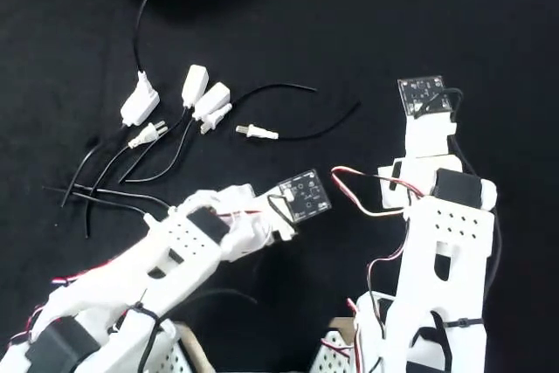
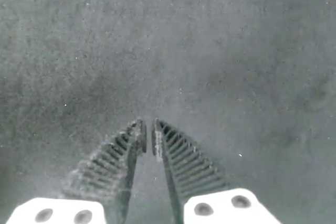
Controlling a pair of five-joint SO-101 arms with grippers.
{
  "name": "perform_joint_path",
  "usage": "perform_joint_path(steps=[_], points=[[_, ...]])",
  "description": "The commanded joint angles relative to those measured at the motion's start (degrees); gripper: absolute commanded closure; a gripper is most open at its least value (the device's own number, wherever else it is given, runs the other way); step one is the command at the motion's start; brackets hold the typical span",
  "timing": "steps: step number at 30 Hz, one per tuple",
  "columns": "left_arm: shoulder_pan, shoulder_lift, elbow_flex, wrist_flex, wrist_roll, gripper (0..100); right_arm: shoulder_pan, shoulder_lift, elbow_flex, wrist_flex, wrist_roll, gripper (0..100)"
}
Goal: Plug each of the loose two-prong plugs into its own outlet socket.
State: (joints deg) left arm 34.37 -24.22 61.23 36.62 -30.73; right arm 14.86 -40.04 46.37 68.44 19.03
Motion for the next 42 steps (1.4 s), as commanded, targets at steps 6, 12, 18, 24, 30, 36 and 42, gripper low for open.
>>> perform_joint_path(steps=[6, 12, 18, 24, 30, 36, 42], points=[[-0.75, -8.79, -5.49, 14.51, 4.04, 92, 0.88, -1.45, -3.30, 0.18, 0.26, 97.0], [2.51, -16.70, -1.80, 17.23, 4.40, 92, 0.88, -1.45, -3.30, 0.18, 0.26, 97.0], [5.41, -15.03, 2.77, 11.16, 4.48, 85, 0.88, -1.45, -3.21, 0.18, 0.26, 97.0], [-0.92, 1.23, -4.18, 8.88, 3.69, 84, 0.79, -1.45, -3.21, 0.18, 0.26, 97.0], [-2.07, 17.93, -17.89, 18.64, -0.88, 84, 0.79, -1.45, -3.12, 0.18, 0.18, 97.0], [-5.49, 27.60, -26.51, 26.37, -8.00, 84, 0.79, -1.45, -3.12, 0.18, 0.18, 97.0], [-10.59, 31.30, -32.92, 32.26, -13.36, 86, 0.79, -1.45, -3.12, 0.18, 0.18, 97.0]])
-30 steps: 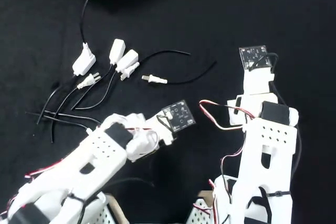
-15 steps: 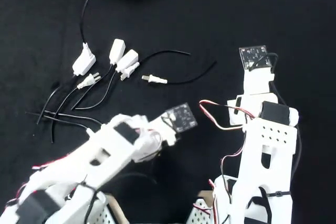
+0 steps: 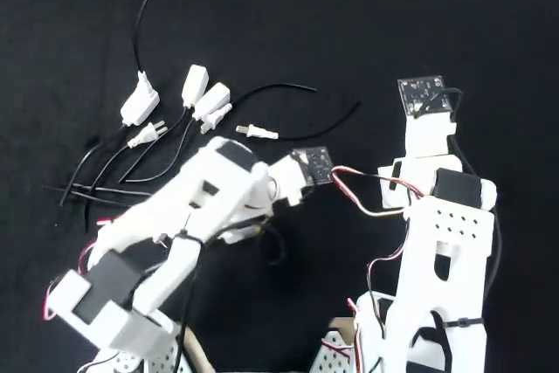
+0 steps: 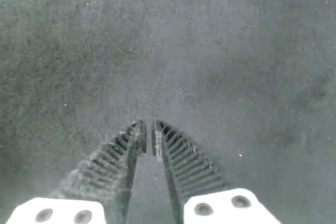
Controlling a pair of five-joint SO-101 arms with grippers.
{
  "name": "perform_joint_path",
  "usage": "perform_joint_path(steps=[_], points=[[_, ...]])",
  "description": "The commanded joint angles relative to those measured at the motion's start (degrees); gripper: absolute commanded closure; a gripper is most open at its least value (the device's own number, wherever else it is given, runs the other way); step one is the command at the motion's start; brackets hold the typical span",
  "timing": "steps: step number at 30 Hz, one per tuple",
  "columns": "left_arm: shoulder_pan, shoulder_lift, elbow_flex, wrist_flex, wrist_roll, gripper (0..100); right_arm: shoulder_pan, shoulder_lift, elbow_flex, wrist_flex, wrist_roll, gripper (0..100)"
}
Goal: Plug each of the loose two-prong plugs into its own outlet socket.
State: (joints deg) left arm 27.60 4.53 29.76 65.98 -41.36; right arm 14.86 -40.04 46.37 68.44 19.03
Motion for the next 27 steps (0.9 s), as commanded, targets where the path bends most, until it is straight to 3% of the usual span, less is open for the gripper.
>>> perform_joint_path(steps=[1, 11, 18, 25, 27], points=[[-4.62, 3.16, -2.24, 3.60, -3.52, 85, 0.79, -1.45, -3.12, 0.18, 0.18, 97.0], [-11.82, 8.18, -9.27, 4.75, -4.04, 80, 0.79, -1.45, -3.12, 0.18, 0.26, 97.0], [-12.00, 7.82, -9.89, 4.57, -3.96, 81, 0.79, -1.45, -3.12, 0.18, 0.26, 97.0], [-7.52, 7.82, -10.07, 6.42, 0.97, 98, 0.79, -1.45, -3.12, 0.18, 0.26, 97.0], [-4.79, 7.82, -10.42, 9.14, 2.20, 96, 0.79, -1.45, -3.12, 0.18, 0.26, 97.0]])
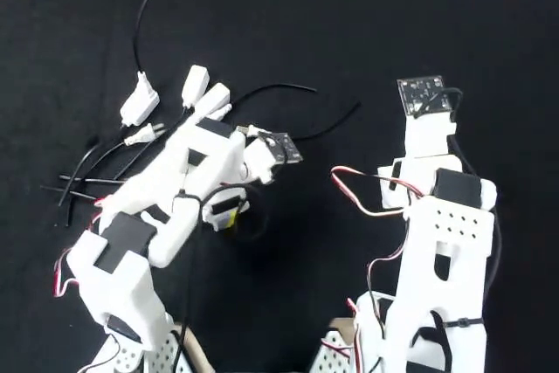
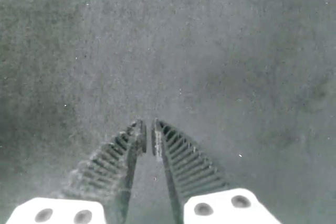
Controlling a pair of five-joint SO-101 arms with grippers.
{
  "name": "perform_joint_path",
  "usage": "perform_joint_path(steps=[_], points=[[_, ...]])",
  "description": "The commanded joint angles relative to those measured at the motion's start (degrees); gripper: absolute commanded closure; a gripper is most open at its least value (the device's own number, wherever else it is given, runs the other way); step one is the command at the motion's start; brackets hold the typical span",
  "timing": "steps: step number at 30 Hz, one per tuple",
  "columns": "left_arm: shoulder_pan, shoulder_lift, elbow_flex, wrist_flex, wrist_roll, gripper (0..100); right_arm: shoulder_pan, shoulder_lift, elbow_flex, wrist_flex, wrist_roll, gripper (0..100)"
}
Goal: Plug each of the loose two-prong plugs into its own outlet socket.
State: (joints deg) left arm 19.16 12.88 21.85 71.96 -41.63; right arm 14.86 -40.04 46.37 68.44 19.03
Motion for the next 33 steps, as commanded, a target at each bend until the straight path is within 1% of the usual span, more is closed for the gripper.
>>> perform_joint_path(steps=[1, 9, 12, 14, 17, 19, 24, 27, 33], points=[[4.97, -0.53, -2.51, 4.04, 3.08, 97, 0.79, -1.45, -3.21, 0.18, 0.26, 97.0], [12.88, -0.53, -1.80, 4.75, 9.67, 97, 1.41, -1.45, -3.47, 0.26, 0.26, 97.0], [15.43, -1.14, -0.40, 4.31, 10.81, 97, 2.73, -1.45, -4.44, 0.62, 0.26, 97.0], [16.22, -2.20, 1.45, 2.29, 10.90, 97, 4.04, -1.45, -4.62, 0.62, 0.26, 97.0], [15.69, -3.96, 4.44, -1.41, 10.64, 97, 4.04, -1.45, -4.62, 0.70, 0.26, 97.0], [14.99, -4.84, 5.23, -2.29, 10.81, 95, 4.04, -1.45, -4.62, 0.70, 0.26, 97.0], [10.68, -6.07, 4.70, -2.81, 10.99, 84, 4.04, -1.45, -4.62, 0.70, 0.26, 97.0], [9.01, -7.38, 4.35, -3.69, 10.99, 79, 3.96, -1.45, -4.53, 0.70, 0.26, 97.0], [8.40, -11.60, 4.53, -3.43, 10.64, 78, 3.96, -1.45, -4.35, 0.70, 0.26, 97.0]])
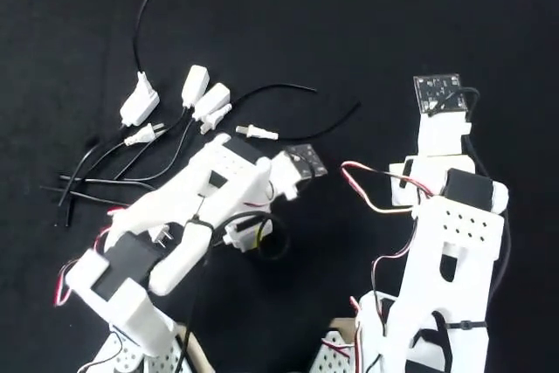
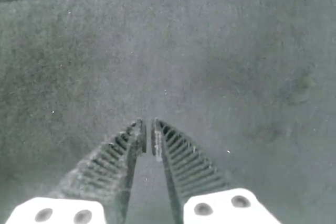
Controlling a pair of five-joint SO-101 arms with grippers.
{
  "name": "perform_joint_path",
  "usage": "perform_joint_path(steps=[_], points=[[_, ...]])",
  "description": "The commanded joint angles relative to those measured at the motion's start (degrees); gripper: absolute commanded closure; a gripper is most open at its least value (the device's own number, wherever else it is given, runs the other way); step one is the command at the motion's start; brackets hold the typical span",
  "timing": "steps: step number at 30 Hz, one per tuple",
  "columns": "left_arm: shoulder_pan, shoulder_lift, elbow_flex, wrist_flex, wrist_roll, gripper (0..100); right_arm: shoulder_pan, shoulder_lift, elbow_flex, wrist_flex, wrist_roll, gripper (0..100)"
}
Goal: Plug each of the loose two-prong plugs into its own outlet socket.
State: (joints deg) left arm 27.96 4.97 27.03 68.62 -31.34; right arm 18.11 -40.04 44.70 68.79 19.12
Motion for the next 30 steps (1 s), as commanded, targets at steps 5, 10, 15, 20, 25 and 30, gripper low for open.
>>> perform_joint_path(steps=[5, 10, 15, 20, 25, 30], points=[[-4.09, -5.71, -0.92, -0.88, 0.18, 78, 0.62, -1.45, -2.68, 0.35, 0.18, 97.0], [-9.45, -5.71, -0.92, -4.84, -2.73, 78, -1.23, -1.45, -2.51, 0.35, 0.09, 97.0], [-10.15, -6.42, -1.89, -1.32, -3.16, 79, -1.23, -1.45, -2.15, 0.35, 0.09, 97.0], [-7.69, -11.34, -5.23, 8.26, -1.32, 79, -1.49, -1.45, -2.07, 0.35, 0.09, 97.0], [-9.80, -28.92, -1.98, 13.45, 1.67, 79, -2.90, -1.45, -2.07, 0.35, 0.09, 97.0], [-19.91, -52.84, 6.64, 13.80, 2.11, 79, -8.53, -1.19, -2.33, 0.18, 0.18, 97.0]])
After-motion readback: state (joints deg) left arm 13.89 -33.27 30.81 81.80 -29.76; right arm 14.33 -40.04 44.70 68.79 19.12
